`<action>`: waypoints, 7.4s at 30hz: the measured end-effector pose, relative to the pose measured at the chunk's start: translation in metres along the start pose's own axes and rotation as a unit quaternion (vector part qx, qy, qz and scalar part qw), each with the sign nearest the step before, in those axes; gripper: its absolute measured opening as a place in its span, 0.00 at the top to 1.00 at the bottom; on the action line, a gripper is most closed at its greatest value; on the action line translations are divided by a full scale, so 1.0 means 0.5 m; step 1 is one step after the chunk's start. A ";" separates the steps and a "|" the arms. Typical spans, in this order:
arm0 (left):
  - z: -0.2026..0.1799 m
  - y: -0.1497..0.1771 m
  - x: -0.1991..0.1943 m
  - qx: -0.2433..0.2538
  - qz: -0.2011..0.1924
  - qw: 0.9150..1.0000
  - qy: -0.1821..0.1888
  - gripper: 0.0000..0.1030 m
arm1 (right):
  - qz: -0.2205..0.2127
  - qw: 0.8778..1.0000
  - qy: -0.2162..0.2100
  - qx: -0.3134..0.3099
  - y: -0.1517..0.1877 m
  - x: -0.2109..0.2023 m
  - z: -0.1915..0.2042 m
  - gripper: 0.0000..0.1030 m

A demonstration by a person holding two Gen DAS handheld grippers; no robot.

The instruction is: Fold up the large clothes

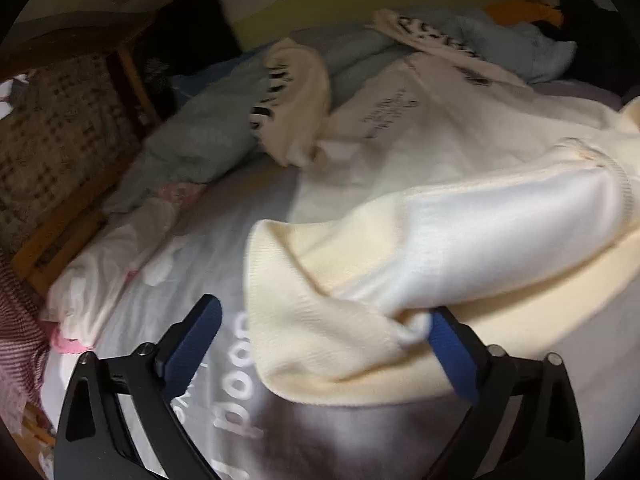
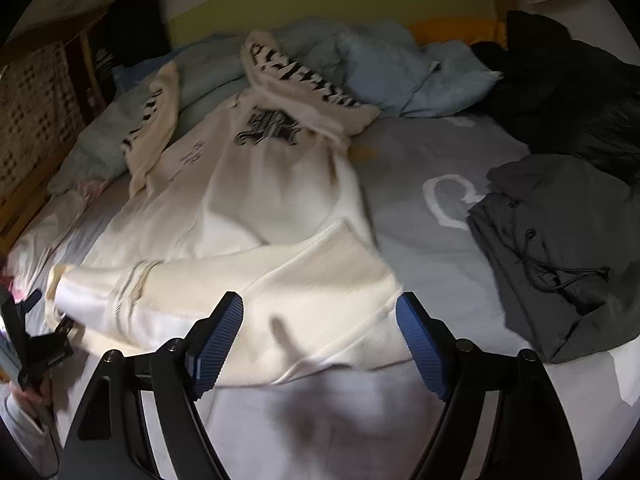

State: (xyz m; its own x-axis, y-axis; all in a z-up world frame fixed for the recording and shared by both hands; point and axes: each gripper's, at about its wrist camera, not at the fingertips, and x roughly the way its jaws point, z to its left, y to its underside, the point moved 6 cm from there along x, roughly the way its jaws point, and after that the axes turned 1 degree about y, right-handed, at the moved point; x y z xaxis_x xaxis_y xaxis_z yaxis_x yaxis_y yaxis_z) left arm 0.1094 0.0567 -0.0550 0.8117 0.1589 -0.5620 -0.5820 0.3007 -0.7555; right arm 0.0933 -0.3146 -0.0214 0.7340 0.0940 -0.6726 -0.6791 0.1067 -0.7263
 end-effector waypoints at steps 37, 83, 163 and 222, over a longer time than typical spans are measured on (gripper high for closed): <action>-0.058 0.005 0.062 -0.234 0.121 0.941 0.213 0.91 | 0.021 0.976 -0.062 0.206 0.132 0.138 0.171 0.88; 0.060 -0.191 0.050 -0.232 0.037 0.940 0.246 0.87 | -0.053 0.994 -0.093 -0.033 -0.078 0.030 0.203 0.75; 0.327 -0.247 -0.042 -0.126 -0.106 0.983 -0.076 0.93 | -0.189 0.970 0.134 -0.074 -0.149 -0.079 -0.030 0.91; 0.408 -0.137 0.082 -0.210 -0.030 0.973 -0.092 0.99 | -0.133 0.983 0.125 0.002 -0.160 0.009 -0.097 0.92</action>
State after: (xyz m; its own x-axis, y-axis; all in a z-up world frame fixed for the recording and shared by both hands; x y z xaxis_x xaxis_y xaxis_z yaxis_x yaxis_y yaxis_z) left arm 0.1924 0.2344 0.0424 0.8177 0.3309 -0.4711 -0.4699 -0.0892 -0.8782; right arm 0.1509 -0.3708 0.0267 0.8613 -0.1841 -0.4737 -0.4632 0.0989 -0.8807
